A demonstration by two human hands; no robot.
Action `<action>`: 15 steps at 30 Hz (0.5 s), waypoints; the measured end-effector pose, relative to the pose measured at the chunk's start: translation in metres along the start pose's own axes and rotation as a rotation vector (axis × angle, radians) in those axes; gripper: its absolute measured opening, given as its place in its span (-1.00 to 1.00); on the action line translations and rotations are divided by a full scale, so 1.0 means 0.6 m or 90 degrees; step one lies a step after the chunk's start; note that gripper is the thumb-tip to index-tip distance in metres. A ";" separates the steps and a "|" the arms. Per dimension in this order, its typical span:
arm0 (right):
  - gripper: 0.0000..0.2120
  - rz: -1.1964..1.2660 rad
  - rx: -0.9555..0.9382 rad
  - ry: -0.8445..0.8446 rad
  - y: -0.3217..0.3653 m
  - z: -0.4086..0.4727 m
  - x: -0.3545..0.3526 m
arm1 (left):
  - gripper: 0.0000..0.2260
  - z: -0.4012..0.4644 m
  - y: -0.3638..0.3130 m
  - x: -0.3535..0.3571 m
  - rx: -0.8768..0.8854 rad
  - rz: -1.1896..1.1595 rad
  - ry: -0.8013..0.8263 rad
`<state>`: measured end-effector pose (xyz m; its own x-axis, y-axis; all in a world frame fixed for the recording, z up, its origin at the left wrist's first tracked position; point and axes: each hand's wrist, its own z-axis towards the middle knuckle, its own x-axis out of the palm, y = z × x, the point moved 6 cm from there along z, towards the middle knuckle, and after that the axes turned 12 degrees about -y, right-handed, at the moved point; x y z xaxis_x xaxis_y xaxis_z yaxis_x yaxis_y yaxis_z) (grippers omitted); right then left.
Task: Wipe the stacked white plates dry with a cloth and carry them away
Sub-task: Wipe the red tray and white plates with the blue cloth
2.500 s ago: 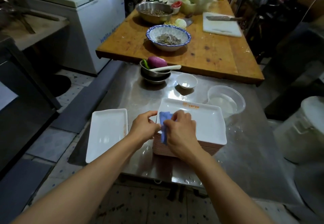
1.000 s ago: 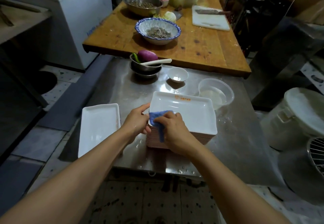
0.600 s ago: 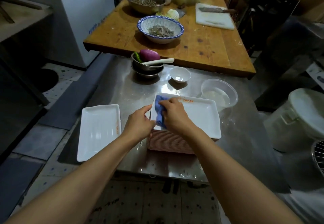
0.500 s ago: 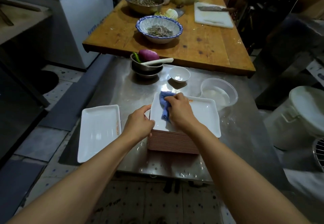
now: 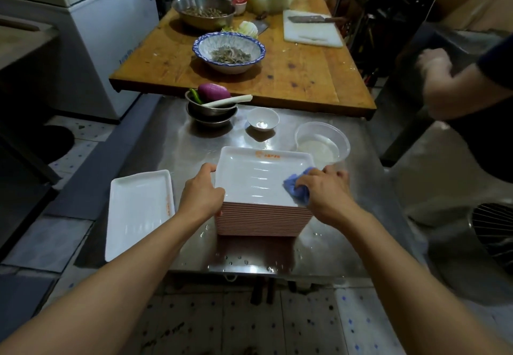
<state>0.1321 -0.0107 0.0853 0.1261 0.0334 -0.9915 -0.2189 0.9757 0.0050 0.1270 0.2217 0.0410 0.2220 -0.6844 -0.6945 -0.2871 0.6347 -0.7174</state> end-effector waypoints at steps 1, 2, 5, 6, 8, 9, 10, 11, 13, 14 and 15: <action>-0.81 0.006 -0.003 0.005 0.002 -0.012 -0.002 | -0.60 0.000 -0.001 -0.001 -0.001 0.002 -0.004; -0.79 0.010 -0.005 0.008 0.004 -0.022 -0.003 | -0.60 -0.002 -0.002 -0.002 -0.001 0.005 -0.007; -0.73 0.030 0.018 0.035 0.013 -0.040 -0.003 | -0.60 -0.007 -0.003 -0.003 0.007 0.013 -0.015; -0.74 0.048 0.033 0.050 0.014 -0.042 -0.004 | -0.60 -0.010 -0.005 -0.004 0.012 0.016 -0.015; -0.84 0.111 0.060 0.076 0.012 -0.044 -0.008 | -0.61 -0.011 -0.008 -0.006 0.013 0.016 -0.011; -0.89 0.157 0.080 0.081 0.009 -0.046 -0.012 | -0.61 -0.013 -0.010 -0.009 0.009 0.017 -0.009; -0.91 0.209 0.105 0.081 0.004 -0.049 -0.017 | -0.62 -0.015 -0.012 -0.011 0.007 0.032 -0.010; -0.89 0.265 0.133 0.071 -0.002 -0.053 -0.024 | -0.63 -0.017 -0.015 -0.016 0.017 0.071 -0.024; -0.84 0.363 0.187 0.007 -0.016 -0.060 -0.041 | -0.65 -0.029 -0.030 -0.028 0.083 0.168 -0.091; -0.83 0.386 0.211 -0.037 -0.025 -0.061 -0.050 | -0.65 -0.040 -0.045 -0.031 0.141 0.189 -0.125; -0.83 0.396 0.231 -0.075 -0.033 -0.063 -0.057 | -0.66 -0.052 -0.064 -0.030 0.209 0.187 -0.144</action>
<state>0.0958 -0.0394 0.1142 0.1913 0.6081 -0.7704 0.0478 0.7782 0.6262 0.1048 0.1984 0.0826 0.3830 -0.3871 -0.8388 -0.0675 0.8938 -0.4433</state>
